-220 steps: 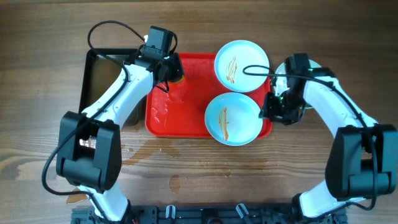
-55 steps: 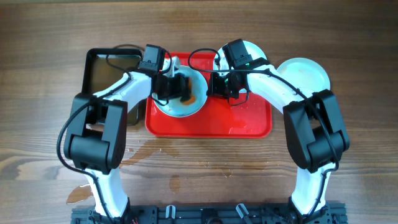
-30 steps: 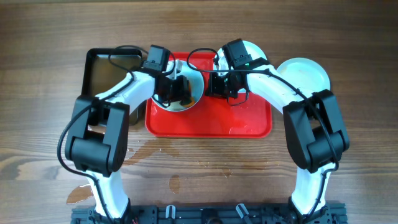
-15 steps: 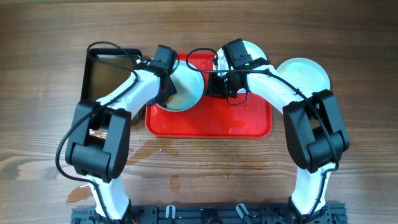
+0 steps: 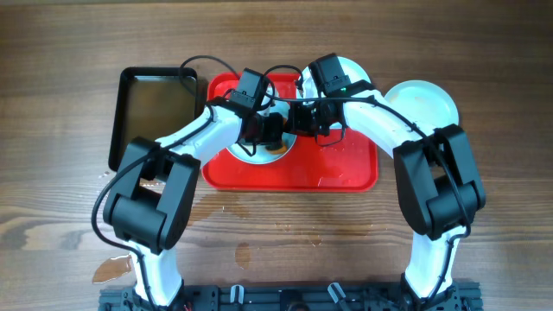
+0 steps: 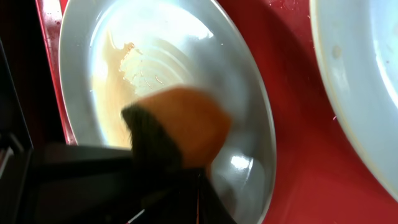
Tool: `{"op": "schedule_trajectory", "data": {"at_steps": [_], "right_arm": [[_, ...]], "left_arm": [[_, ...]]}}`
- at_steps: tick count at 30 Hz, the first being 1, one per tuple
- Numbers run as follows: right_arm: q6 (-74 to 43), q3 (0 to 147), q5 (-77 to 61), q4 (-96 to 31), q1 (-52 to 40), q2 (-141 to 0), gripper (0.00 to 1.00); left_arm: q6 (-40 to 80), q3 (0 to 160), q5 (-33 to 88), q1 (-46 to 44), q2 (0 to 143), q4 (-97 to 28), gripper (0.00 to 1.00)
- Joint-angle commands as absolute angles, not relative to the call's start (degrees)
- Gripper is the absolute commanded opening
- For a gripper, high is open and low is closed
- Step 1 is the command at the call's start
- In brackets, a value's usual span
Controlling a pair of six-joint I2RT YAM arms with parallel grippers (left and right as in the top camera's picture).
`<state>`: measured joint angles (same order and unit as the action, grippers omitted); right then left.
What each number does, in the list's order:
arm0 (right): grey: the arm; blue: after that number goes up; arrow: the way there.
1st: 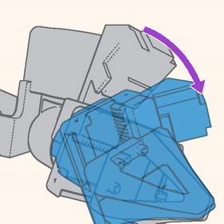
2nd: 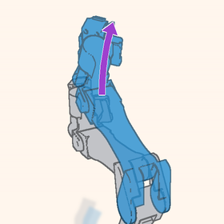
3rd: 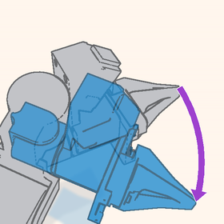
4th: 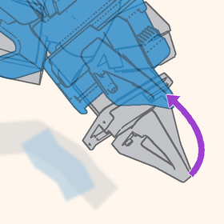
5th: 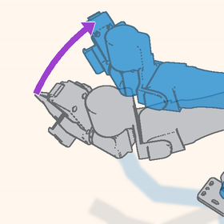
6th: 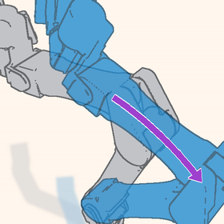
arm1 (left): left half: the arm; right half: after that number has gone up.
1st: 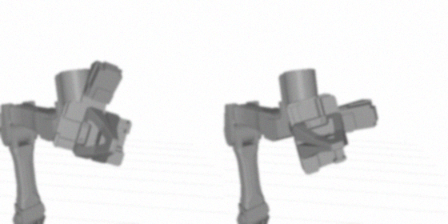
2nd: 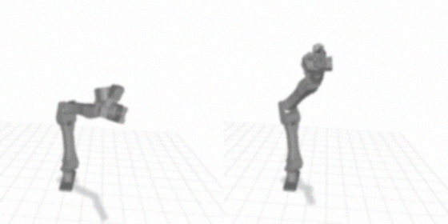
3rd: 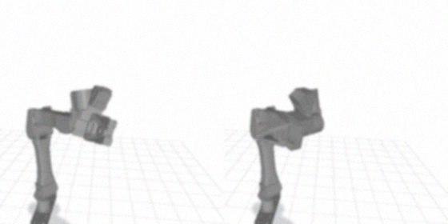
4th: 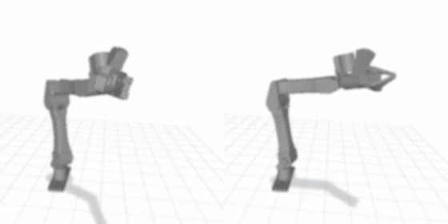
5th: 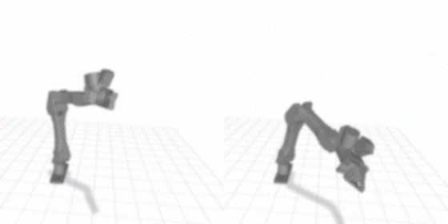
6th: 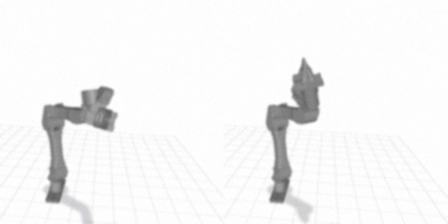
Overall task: Clean dirty plates on tray and stack at the side
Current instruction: 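Scrub the held plate with the sponge in the left gripper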
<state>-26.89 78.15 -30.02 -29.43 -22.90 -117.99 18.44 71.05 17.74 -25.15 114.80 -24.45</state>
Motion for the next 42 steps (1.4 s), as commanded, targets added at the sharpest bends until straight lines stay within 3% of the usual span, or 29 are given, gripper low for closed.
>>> {"op": "schedule_trajectory", "data": {"at_steps": [1, 6, 14, 18, 27, 31, 40, 42], "right_arm": [[-27.18, 78.54, -30.41, -29.10, -23.29, -118.85, 0.04], [-28.01, 78.54, -29.43, -27.99, -23.29, -118.85, 0.06], [-28.49, 78.52, -29.52, -27.49, -20.34, -118.19, 0.41], [-28.69, 78.52, -26.06, -28.82, -22.06, -118.19, 0.50], [-29.43, 78.52, -20.27, -27.18, -22.46, -114.80, 0.45], [-31.81, 78.52, -14.61, -30.79, -22.63, -114.10, 0.50], [-30.02, 78.52, -13.23, -30.92, -23.03, -111.44, 0.48], [-31.18, 78.52, -10.22, -33.78, -23.09, -110.89, 0.54]], "left_arm": [[15.81, 69.34, 13.41, -25.52, 117.45, -20.78, 0.04], [26.09, 69.34, 10.63, -22.83, 117.45, -24.60, 0.04], [30.72, 69.41, 11.53, -18.17, 114.98, -32.49, 0.04], [30.70, 70.87, 14.13, -16.40, 109.86, -32.47, 0.04], [30.70, 72.40, 16.91, -13.50, 102.32, -32.45, 0.04], [30.48, 72.40, 16.60, -13.41, 102.32, -32.62, 0.04], [30.48, 72.40, 16.21, -13.37, 102.32, -32.67, 0.04], [30.48, 72.40, 16.23, -13.37, 102.32, -32.64, 0.04]]}}
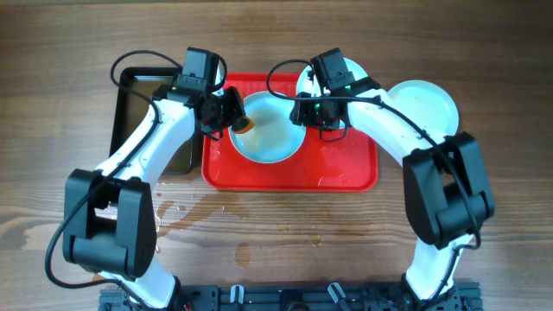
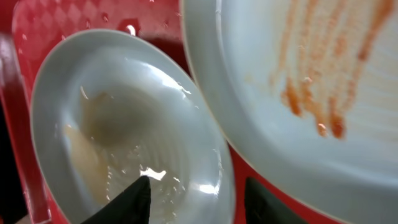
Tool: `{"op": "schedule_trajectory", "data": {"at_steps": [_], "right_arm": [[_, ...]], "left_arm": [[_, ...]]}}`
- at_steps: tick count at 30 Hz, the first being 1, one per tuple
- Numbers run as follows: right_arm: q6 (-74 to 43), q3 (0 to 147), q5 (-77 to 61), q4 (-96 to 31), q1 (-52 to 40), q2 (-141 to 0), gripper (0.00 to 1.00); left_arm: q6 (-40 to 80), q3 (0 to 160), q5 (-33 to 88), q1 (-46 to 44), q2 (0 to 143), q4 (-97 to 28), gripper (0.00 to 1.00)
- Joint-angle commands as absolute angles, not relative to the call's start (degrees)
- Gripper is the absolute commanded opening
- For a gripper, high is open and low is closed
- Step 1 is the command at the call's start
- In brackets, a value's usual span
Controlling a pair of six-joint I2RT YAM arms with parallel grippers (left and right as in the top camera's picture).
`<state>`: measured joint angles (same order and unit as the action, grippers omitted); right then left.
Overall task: Clean dirty plates on tray and stack at the side
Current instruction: 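Scrub the held plate with the sponge in the left gripper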
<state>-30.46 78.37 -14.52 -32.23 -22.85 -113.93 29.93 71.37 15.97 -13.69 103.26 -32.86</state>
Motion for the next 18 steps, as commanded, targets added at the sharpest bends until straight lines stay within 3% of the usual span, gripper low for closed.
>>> {"op": "schedule_trajectory", "data": {"at_steps": [1, 9, 14, 18], "right_arm": [[-31.57, 78.35, -10.11, -35.46, -23.09, -111.74, 0.55], [-32.03, 78.43, -19.94, -36.29, -23.09, -116.81, 0.53], [-33.19, 79.05, -19.38, -36.38, -24.95, -118.48, 0.43], [-33.19, 80.01, -19.25, -36.82, -25.28, -119.07, 0.25]], "left_arm": [[30.50, 72.40, 16.23, -13.37, 102.32, -32.62, 0.04], [30.48, 72.40, 16.23, -13.37, 102.32, -33.10, 0.04], [30.48, 72.40, 16.23, -13.37, 102.32, -33.28, 0.04], [30.48, 72.40, 16.23, -13.37, 102.32, -33.54, 0.04]]}}
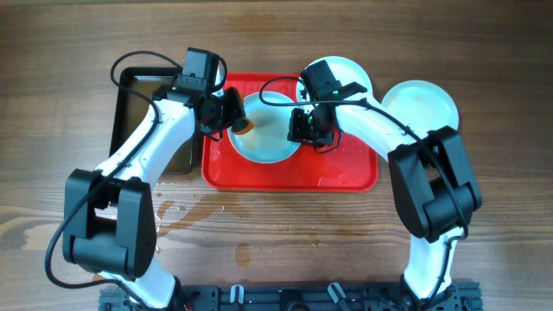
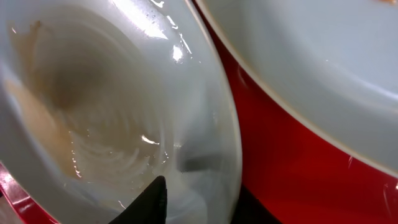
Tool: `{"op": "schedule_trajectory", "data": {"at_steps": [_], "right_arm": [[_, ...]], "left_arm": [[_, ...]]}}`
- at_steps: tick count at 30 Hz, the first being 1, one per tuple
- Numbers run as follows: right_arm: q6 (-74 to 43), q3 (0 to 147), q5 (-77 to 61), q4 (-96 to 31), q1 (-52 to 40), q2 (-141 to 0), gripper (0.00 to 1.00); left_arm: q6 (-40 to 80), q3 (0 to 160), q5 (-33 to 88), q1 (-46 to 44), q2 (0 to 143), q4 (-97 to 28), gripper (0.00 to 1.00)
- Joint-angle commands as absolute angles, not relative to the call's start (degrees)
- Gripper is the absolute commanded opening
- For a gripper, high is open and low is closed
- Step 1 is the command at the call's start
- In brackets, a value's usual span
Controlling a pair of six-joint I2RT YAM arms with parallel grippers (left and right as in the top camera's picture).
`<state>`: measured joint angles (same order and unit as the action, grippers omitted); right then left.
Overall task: Clean dirty plates on tray and stack at the side
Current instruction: 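Scrub the held plate with the sponge in the left gripper, then carry the plate with the right gripper onto the plate at the right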
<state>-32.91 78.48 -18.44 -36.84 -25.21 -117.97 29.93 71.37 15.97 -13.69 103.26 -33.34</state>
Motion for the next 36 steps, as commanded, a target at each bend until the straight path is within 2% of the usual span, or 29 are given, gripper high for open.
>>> {"op": "schedule_trajectory", "data": {"at_steps": [1, 2, 9, 16, 22, 27, 31, 33, 36], "right_arm": [[-33.19, 80.01, -19.09, -36.84, -25.28, -119.04, 0.09], [-33.19, 80.01, -19.09, -36.84, -25.28, -119.07, 0.05], [-27.59, 83.48, -17.85, -37.85, -24.95, -115.94, 0.04], [-22.52, 83.57, 7.75, -39.86, -24.58, -103.39, 0.04], [-19.03, 83.57, 29.21, -41.82, -25.89, -100.36, 0.04], [-14.59, 83.57, 48.12, -40.60, -34.33, -98.24, 0.04], [-11.92, 83.57, 70.37, -38.57, -43.35, -98.24, 0.04], [-11.92, 83.57, 76.07, -37.71, -45.78, -98.24, 0.04], [-11.94, 83.57, 77.62, -36.82, -47.24, -98.24, 0.04]], "left_arm": [[30.48, 72.38, 16.21, -13.37, 102.32, -33.74, 0.04], [30.48, 72.38, 16.21, -13.37, 102.32, -33.74, 0.04], [30.46, 72.40, 15.77, -13.37, 102.32, -33.69, 0.04], [30.33, 72.40, 13.43, -10.26, 102.32, -33.69, 0.04], [30.33, 72.40, 13.47, -8.47, 102.32, -33.69, 0.04], [30.33, 72.38, 13.45, -8.47, 102.32, -33.74, 0.04], [30.33, 72.38, 13.47, -8.47, 102.32, -33.74, 0.04], [30.33, 72.38, 13.45, -8.47, 102.32, -33.74, 0.04], [30.33, 72.38, 13.45, -8.47, 102.32, -33.74, 0.04]]}}
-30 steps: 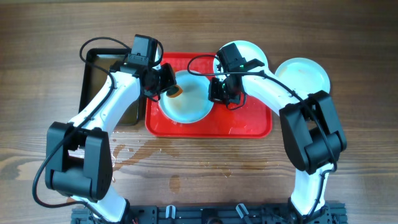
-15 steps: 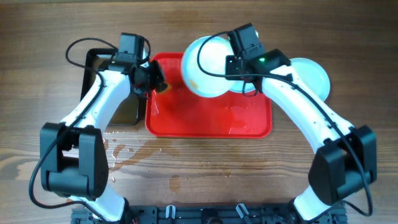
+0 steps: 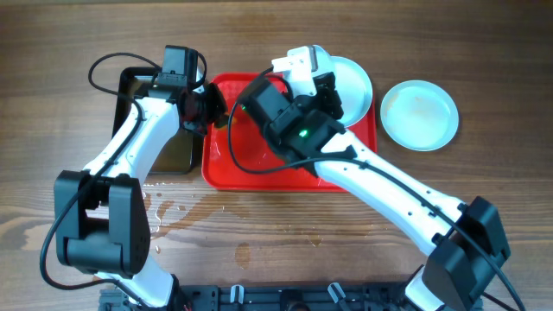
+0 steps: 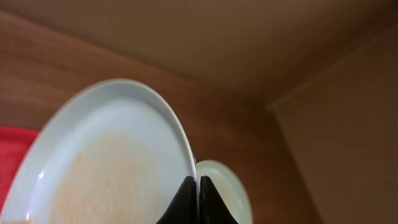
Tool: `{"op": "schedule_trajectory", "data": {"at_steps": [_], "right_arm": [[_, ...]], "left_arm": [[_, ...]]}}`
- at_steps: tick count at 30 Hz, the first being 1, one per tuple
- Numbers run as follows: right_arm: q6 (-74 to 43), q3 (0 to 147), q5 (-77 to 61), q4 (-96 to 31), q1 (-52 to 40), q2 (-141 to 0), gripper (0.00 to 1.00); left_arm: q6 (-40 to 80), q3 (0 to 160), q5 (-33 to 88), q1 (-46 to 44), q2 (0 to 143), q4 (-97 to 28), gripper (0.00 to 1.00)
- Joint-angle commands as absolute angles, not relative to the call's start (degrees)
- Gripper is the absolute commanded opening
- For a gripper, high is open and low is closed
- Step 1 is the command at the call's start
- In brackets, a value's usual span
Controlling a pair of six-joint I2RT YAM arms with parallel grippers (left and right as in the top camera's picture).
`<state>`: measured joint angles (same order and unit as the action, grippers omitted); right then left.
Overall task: Clean dirty plates on tray and stack at the side
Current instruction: 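Carry the plate with the right gripper onto the plate at the right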
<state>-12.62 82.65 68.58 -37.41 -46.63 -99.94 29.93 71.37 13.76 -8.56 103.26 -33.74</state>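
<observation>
My right gripper [image 4: 198, 182] is shut on the rim of a white plate [image 4: 112, 162], lifted and tilted, with a faint brown film on its face. In the overhead view the right gripper [image 3: 326, 92] is raised over the back of the red tray [image 3: 259, 160]. A white plate [image 3: 354, 82] shows beside it at the tray's back right. Another pale plate [image 3: 421, 115] lies on the table to the right, also seen past the held rim as the pale plate [image 4: 227, 186]. My left gripper [image 3: 207, 108] hovers at the tray's left edge; its fingers are too dark to read.
A black tray [image 3: 155, 121] sits left of the red tray, under my left arm. Water spots mark the wooden table [image 3: 259, 250] in front. Cables loop over the back of both trays.
My right gripper, which was at the rim of the plate lying in the tray, is now shut on that rim and holds the plate raised and tilted. My left gripper has shifted left to the tray's edge.
First both grippers were over the plate in the tray, an orange sponge on its face. Then the left gripper with the sponge stood at the plate's left rim and the right gripper came to its right rim. Now the right gripper holds that plate off the tray.
</observation>
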Motion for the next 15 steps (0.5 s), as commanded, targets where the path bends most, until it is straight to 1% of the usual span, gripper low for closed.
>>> {"op": "schedule_trajectory", "data": {"at_steps": [1, 3, 5, 8, 10, 13, 15], "right_arm": [[-11.97, 83.57, 77.62, -36.75, -47.31, -98.24, 0.04], [-11.99, 83.57, 77.34, -36.73, -47.31, -98.24, 0.04], [-12.01, 83.57, 72.01, -36.73, -47.29, -98.24, 0.04], [-12.14, 83.57, 53.12, -37.95, -46.70, -98.24, 0.04], [-15.09, 83.57, 39.07, -40.42, -45.60, -98.24, 0.04], [-15.46, 83.55, 26.46, -43.09, -43.75, -98.24, 0.04], [-15.97, 83.55, 21.06, -44.64, -42.44, -98.24, 0.04]], "left_arm": [[30.33, 72.38, 13.47, -8.47, 102.32, -33.76, 0.04], [30.33, 72.38, 13.47, -8.47, 102.32, -33.76, 0.04], [30.33, 72.38, 13.47, -8.47, 102.32, -33.76, 0.04], [30.33, 72.38, 13.47, -8.47, 102.32, -33.93, 0.04], [30.33, 72.38, 13.45, -8.47, 102.32, -34.39, 0.04], [30.33, 72.38, 13.45, -8.47, 102.32, -34.48, 0.04], [30.33, 72.38, 13.45, -8.47, 102.32, -34.46, 0.04]]}}
